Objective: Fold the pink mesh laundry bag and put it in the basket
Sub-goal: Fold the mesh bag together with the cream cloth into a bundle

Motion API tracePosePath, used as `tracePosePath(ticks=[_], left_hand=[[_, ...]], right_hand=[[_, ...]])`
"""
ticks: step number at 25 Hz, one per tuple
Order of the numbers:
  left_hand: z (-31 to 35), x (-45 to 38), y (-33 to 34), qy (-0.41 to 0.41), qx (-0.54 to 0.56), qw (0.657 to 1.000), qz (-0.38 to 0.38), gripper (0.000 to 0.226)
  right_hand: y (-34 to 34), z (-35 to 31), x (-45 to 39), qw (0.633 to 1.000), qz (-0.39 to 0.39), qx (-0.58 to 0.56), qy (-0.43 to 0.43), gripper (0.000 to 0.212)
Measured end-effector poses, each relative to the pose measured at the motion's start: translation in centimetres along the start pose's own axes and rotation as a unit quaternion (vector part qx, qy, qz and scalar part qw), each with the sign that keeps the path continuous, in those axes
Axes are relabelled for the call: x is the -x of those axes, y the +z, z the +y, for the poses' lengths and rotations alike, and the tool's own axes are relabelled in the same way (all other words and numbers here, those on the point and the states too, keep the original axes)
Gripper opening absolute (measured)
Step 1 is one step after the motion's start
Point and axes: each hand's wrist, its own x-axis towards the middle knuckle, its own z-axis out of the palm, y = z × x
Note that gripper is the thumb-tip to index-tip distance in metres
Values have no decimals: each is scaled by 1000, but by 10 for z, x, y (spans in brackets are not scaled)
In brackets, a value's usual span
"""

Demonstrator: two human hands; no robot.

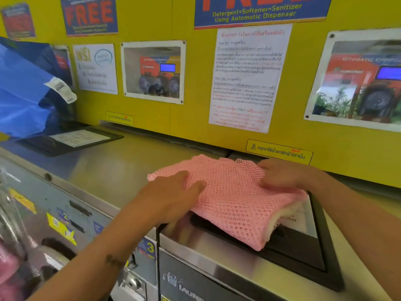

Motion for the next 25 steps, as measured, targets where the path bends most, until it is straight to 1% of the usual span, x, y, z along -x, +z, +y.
tracePosePath(ticks=[2, 3, 4, 5, 6, 7, 9, 12, 15, 20, 22, 25], left_hand=[[6, -8, 4, -7, 38, 999, -13, 83], [9, -11, 5, -10, 68, 998, -11, 84], [12, -14, 5, -10, 105, 994, -4, 86], [14, -14, 6, -10, 137, 990, 5, 89], [15, -13, 8, -8, 164, 986, 17, 90], [18, -10, 10, -5, 186, 982, 33, 91], [21, -2, 14, 0, 226, 971, 81, 86], [26, 19, 16, -5, 306, 940, 152, 77], [31, 44, 17, 2, 364, 908, 210, 74], [22, 98, 8, -8, 427, 846, 320, 67], [9, 119, 5, -22, 436, 835, 335, 69], [-8, 150, 5, -37, 428, 825, 367, 72]], right_hand=[[1, -1, 11, 996, 2, -93, -13, 76], [1, -2, 17, 986, -15, -164, -25, 82], [1, -3, 22, 968, -44, -243, -42, 86], [2, -6, 28, 945, -76, -311, -59, 87], [2, -8, 34, 926, -102, -355, -78, 85], [5, -10, 40, 919, -114, -364, -95, 81], [12, -13, 50, 928, -103, -337, -118, 79], [20, -19, 65, 937, -50, -322, -125, 76], [20, -25, 77, 935, 3, -310, -172, 72], [18, -58, 106, 923, 34, -251, -290, 75], [24, -77, 121, 915, 53, -229, -327, 75], [41, -106, 138, 909, 54, -212, -355, 75]])
